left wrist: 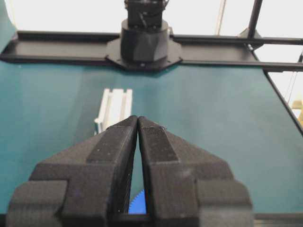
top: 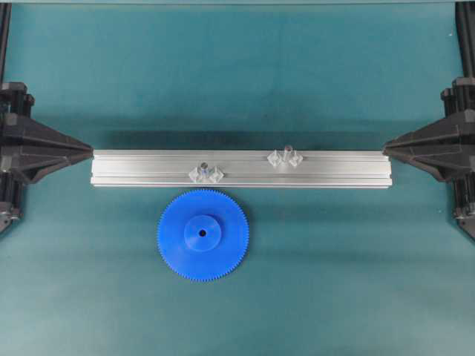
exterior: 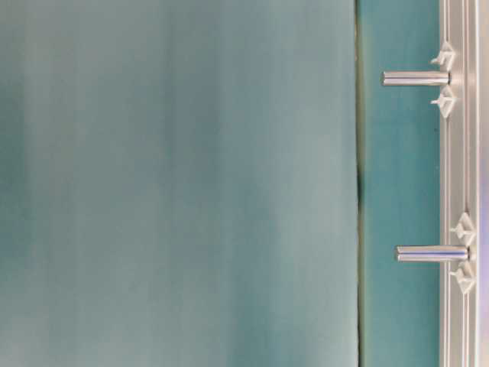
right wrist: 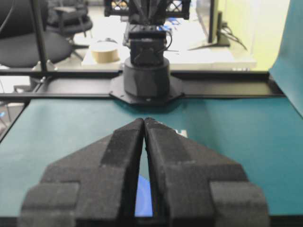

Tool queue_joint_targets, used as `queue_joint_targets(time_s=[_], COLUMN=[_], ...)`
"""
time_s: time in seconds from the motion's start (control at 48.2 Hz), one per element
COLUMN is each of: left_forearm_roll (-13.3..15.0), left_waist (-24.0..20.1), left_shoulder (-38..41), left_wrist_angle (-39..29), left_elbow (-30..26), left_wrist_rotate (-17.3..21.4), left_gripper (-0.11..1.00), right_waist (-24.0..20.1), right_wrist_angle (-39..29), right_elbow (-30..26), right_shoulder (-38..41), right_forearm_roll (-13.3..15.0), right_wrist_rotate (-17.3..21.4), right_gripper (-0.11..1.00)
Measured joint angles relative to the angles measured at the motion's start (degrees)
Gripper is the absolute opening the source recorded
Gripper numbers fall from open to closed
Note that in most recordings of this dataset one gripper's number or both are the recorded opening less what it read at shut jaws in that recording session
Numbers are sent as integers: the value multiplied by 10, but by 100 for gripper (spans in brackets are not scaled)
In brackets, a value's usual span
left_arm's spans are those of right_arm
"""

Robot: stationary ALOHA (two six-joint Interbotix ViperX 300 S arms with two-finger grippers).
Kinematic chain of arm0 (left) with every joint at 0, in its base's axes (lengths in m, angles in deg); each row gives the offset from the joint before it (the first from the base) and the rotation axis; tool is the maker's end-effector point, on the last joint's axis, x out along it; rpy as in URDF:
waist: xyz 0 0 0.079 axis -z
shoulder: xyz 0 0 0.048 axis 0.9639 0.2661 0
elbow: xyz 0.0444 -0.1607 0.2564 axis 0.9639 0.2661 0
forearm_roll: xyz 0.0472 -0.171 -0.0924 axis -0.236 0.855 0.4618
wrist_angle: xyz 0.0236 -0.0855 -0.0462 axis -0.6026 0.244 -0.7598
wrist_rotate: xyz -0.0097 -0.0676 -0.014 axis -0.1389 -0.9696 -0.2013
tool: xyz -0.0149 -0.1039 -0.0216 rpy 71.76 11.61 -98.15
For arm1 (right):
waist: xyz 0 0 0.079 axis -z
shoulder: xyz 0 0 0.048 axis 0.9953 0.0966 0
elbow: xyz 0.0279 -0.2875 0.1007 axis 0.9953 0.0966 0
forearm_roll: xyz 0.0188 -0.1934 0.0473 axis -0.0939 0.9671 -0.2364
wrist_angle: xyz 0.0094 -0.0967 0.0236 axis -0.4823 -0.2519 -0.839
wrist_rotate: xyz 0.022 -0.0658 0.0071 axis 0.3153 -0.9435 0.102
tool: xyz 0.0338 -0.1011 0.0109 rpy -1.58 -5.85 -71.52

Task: Insert the large gear onto the shaft.
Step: 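Move the left gripper over the large blue gear's hub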

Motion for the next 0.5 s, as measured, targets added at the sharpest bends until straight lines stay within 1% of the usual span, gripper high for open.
queue_joint_targets(time_s=[0.041,0.083,0.104,0.145,0.249,0.415,0.498], left_forearm_roll=[-1,-2,-4,-4,-5,-7,-7], left_waist=[3,12,18,26,27,35,38], left_shoulder=[1,9,14,25,59,129,175], left_wrist_angle=[-4,-15,-20,-33,-73,-131,-147], left_elbow=[-2,-12,-18,-30,-62,-120,-142], left_wrist_rotate=[-2,-16,-15,-24,-25,-25,-25], left_gripper=[9,2,0,-1,-1,-1,-1], right_waist=[0,0,0,1,4,8,11], right_wrist_angle=[-1,-7,-11,-26,-77,-150,-171], right_elbow=[0,-1,0,-1,-3,-18,-20], right_shoulder=[0,0,0,0,-2,-9,-11], right_forearm_roll=[-1,-2,-2,-4,-4,-5,-5], right_wrist_rotate=[0,0,1,1,1,0,1], right_gripper=[18,27,29,26,20,20,21])
